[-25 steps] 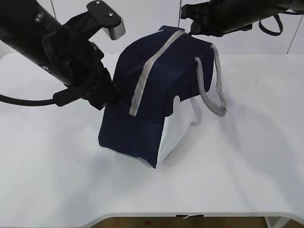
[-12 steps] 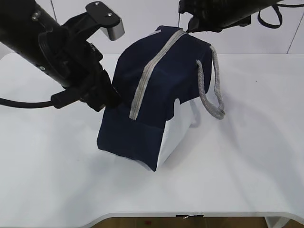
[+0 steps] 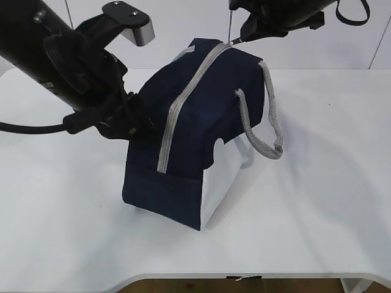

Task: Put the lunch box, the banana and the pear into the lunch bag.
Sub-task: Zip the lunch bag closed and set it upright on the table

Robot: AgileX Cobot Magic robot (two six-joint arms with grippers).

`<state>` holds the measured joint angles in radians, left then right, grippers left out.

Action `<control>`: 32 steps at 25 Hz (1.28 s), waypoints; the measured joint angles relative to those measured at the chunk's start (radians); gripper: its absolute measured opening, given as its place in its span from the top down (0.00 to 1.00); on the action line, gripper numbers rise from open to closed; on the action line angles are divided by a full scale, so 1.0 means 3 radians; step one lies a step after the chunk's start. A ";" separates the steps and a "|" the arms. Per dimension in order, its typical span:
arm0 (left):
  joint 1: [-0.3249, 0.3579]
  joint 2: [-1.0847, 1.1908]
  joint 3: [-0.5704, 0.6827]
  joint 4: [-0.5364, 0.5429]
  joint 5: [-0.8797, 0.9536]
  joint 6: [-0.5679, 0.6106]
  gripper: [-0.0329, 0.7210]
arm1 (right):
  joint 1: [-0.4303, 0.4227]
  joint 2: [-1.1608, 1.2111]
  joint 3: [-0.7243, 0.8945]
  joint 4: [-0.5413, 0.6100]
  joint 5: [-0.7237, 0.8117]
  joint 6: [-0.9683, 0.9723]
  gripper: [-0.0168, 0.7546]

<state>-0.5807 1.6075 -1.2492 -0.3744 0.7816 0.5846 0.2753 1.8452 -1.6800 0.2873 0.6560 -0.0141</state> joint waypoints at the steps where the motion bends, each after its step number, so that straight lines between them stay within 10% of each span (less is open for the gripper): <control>1: 0.0000 -0.0033 0.0000 0.0041 0.0009 -0.0045 0.47 | 0.0000 0.0000 -0.0015 0.0008 0.0038 0.0000 0.97; 11: 0.0000 -0.0472 -0.0006 0.0899 0.0408 -0.1057 0.46 | 0.0000 0.0000 -0.0137 0.0163 0.0300 0.0000 0.97; 32: 0.0000 -0.0474 -0.0655 0.0917 0.0594 -0.1424 0.44 | 0.0000 -0.0001 -0.0133 0.0170 0.0382 0.0000 0.97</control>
<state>-0.5807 1.4654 -1.4457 -0.0993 0.9596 0.1574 0.2753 1.8448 -1.7198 0.3384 0.7705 -0.0141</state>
